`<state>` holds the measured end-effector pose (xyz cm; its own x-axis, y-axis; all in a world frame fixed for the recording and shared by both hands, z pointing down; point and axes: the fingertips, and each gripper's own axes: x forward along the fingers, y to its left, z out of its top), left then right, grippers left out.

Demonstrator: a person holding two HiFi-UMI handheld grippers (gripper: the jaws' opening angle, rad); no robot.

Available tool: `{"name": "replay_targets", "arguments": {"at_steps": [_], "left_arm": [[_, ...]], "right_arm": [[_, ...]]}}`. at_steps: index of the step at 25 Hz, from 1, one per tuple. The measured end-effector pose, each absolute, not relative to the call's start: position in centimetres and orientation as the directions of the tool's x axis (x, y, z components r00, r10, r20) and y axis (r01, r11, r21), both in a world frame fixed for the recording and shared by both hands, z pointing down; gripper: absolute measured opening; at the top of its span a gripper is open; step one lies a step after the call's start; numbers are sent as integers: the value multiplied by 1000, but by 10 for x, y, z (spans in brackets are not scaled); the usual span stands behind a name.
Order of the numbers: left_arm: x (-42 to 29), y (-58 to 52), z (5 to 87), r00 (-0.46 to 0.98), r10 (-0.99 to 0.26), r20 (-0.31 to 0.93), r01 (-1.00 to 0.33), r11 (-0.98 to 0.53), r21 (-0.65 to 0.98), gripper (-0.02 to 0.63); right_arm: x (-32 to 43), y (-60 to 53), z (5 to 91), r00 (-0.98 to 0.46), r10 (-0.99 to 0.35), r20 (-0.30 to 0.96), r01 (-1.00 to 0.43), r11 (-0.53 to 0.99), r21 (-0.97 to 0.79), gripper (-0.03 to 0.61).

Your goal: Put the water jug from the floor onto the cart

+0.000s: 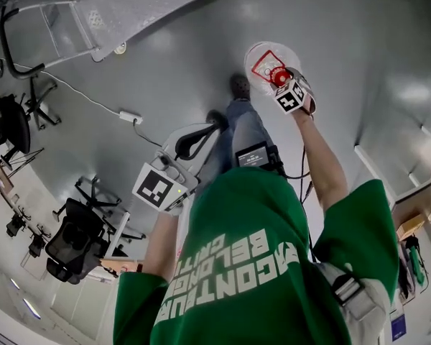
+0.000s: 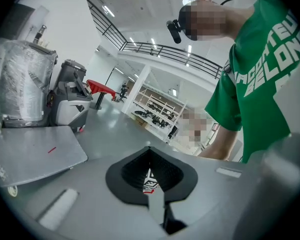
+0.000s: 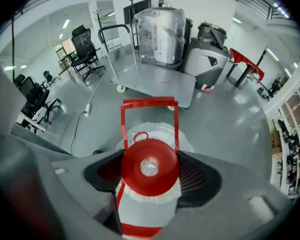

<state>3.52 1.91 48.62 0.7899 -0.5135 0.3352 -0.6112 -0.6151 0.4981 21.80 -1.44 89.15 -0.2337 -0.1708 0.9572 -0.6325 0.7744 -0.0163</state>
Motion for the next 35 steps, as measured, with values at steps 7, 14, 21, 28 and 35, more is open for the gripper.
{"name": "replay_targets", "arguments": {"at_steps": [7,14,21,28,35], "left_arm": [[42,5,451,773,-568,280,-630,-638,443,11],[32,-5,420,740,-629,238,-667,-643,376,11],[31,-10,397,706,-687,173,-696,-628,349,11],[17,-11,384,644,-754,125,-746,-584,321,11],[-12,-11,380,566,-820,79,-794,-517,319,11]], "right_arm": [[223,-52,802,-314,-292,903,-636,771,28,298],[209,-86,714,-403,-398,824,-658,752,41,298],[191,-126,635,-481,-487,729,-666,743,57,298],[171,-146,575,-576,-503,644,-635,772,34,298],[153,-165,547,-620,-501,604,-596,801,53,298]]}}
